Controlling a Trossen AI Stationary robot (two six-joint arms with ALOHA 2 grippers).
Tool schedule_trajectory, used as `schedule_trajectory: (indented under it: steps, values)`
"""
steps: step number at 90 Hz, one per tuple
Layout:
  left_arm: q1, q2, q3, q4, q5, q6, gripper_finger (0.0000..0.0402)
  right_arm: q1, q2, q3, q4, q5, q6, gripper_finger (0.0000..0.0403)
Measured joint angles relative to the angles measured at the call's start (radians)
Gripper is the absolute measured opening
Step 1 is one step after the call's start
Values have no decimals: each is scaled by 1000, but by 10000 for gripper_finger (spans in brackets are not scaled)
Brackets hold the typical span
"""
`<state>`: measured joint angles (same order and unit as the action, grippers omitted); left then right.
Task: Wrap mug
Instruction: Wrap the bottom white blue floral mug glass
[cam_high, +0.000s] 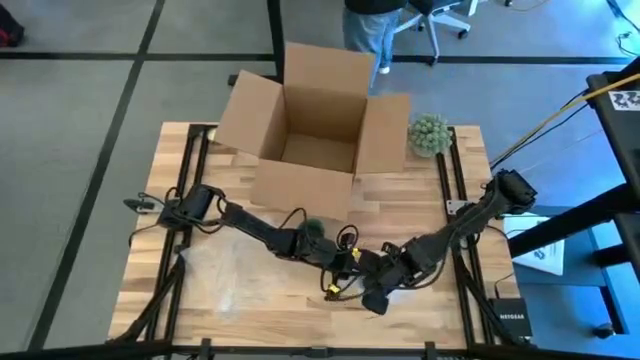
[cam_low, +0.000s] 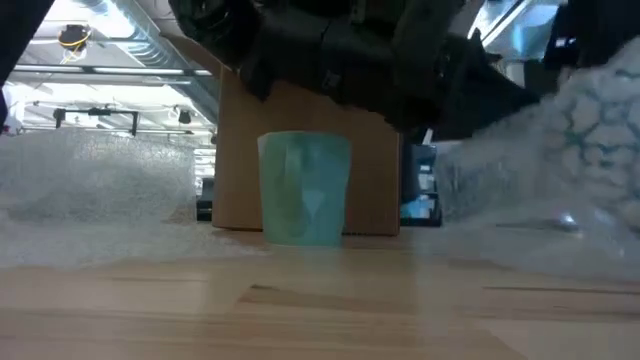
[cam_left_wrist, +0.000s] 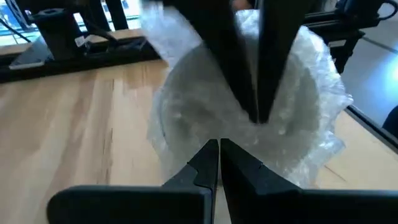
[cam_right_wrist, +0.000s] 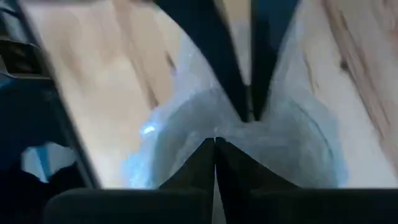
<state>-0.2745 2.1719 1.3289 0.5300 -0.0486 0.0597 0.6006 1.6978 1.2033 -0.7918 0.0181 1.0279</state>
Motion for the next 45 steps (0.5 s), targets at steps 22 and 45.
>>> schedule_trajectory:
  steps: [22,45]
  values:
    - [0,-13,1,-6,0,10,0,2,27,-6,-21,19,-12,0]
    - [-21,-173,0,-160,-56,96,0,52,28,-8,-22,85,49,0]
